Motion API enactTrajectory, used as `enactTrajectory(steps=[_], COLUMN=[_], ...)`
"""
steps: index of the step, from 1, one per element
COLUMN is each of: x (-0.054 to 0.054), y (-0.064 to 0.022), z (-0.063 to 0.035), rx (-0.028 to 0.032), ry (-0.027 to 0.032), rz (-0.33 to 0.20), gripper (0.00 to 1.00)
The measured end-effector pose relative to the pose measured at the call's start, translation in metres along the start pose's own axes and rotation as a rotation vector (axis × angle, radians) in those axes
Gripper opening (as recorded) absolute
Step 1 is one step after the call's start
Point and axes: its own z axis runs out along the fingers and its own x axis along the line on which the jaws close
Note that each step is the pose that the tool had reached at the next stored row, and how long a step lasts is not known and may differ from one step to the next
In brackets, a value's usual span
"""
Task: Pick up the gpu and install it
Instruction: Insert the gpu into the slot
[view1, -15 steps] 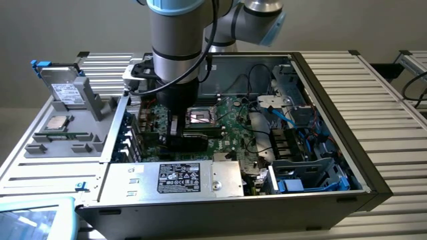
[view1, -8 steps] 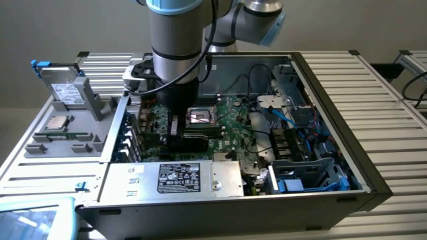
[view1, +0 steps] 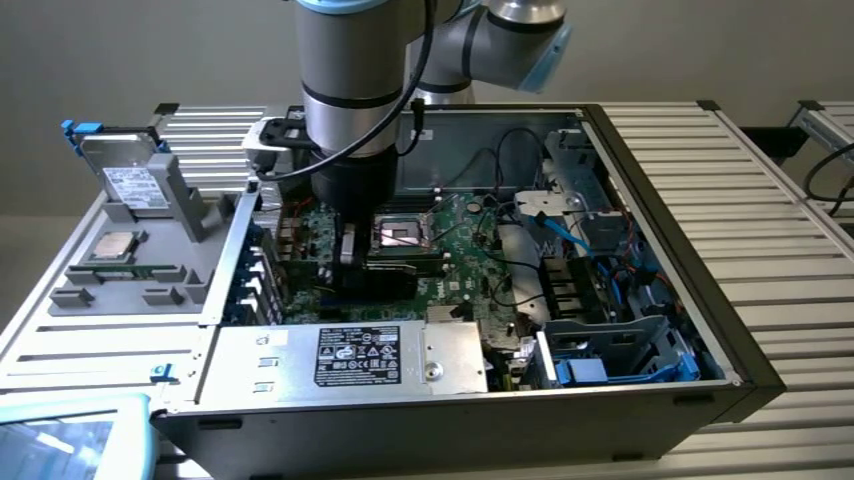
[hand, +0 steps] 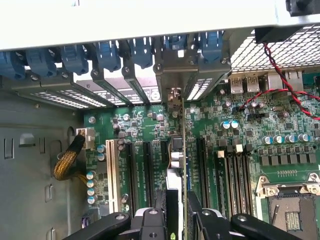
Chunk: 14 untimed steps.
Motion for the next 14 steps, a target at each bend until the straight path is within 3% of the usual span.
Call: enactTrajectory(steps=[14], x=[-0.0001], y=[-0.0021], z=[-0.0015], rx=[0.0049], ry=[-0.0008], rz=[-0.002], gripper=[0.28])
